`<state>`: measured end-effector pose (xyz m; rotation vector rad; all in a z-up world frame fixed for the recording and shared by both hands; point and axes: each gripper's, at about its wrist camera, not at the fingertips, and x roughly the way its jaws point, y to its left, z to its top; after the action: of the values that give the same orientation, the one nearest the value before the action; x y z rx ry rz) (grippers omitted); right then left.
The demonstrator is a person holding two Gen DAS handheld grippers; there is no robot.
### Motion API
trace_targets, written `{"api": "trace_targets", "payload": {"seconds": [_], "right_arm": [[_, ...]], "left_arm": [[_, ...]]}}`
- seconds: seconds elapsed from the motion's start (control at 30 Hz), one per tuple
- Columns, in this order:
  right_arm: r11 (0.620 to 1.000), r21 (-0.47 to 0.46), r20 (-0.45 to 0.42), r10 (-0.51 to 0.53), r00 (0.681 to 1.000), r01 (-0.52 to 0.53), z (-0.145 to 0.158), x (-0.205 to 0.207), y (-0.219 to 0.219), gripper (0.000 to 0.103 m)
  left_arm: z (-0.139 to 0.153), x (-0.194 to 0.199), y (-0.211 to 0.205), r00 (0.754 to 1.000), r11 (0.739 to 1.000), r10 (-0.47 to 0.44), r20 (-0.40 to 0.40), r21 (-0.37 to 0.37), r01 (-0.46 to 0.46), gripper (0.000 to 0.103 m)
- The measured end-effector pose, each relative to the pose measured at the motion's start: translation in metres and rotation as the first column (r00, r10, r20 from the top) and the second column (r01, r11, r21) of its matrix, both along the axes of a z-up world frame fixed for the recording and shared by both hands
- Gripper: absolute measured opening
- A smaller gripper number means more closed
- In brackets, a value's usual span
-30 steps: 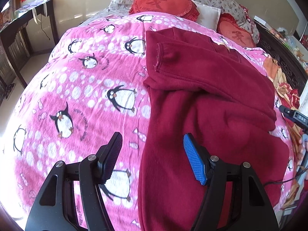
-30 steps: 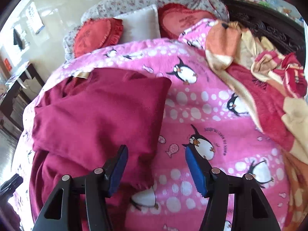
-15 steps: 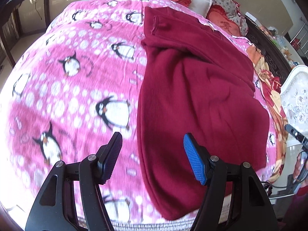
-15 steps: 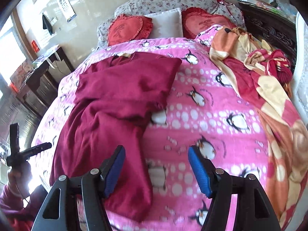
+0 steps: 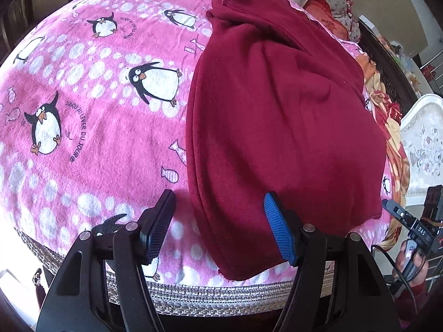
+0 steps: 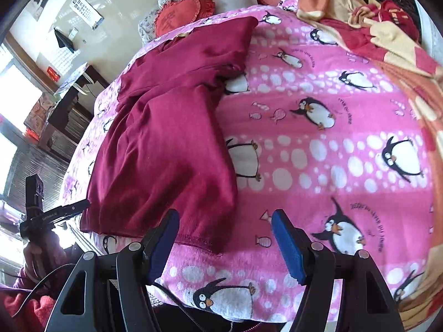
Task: Fold small clothes
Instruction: 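Grasp the sweatshirt hem with the left tool while the right tool grasps beside it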
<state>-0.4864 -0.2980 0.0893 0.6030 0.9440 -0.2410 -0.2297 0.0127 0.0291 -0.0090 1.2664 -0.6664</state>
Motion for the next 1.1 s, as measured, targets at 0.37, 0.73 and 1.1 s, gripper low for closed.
{"api": "trace_targets", "payload": {"seconds": [0.37,0.73,1.1], "right_arm": [[0.996,0.088,0.057,0.015,0.998,-0.02,-0.023,0.018,0.003,0.067],[0.995,0.089,0.111,0.035,0.993,-0.045,-0.018,0.025,0.001,0.008],[0.96,0.21,0.211,0.143,0.967,-0.188,0.022,0.004,0.043,0.008]], "left_arm": [[-0.002,-0.002,-0.015,0.999,0.999,-0.037,-0.005,0.009,0.038,0.083],[-0.006,0.014,0.0,0.986,0.991,-0.08,-0.146,-0.116,0.063,0.01],[0.023,0.019,0.041,0.988,0.987,-0.13,-0.081,-0.108,0.121,0.009]]}}
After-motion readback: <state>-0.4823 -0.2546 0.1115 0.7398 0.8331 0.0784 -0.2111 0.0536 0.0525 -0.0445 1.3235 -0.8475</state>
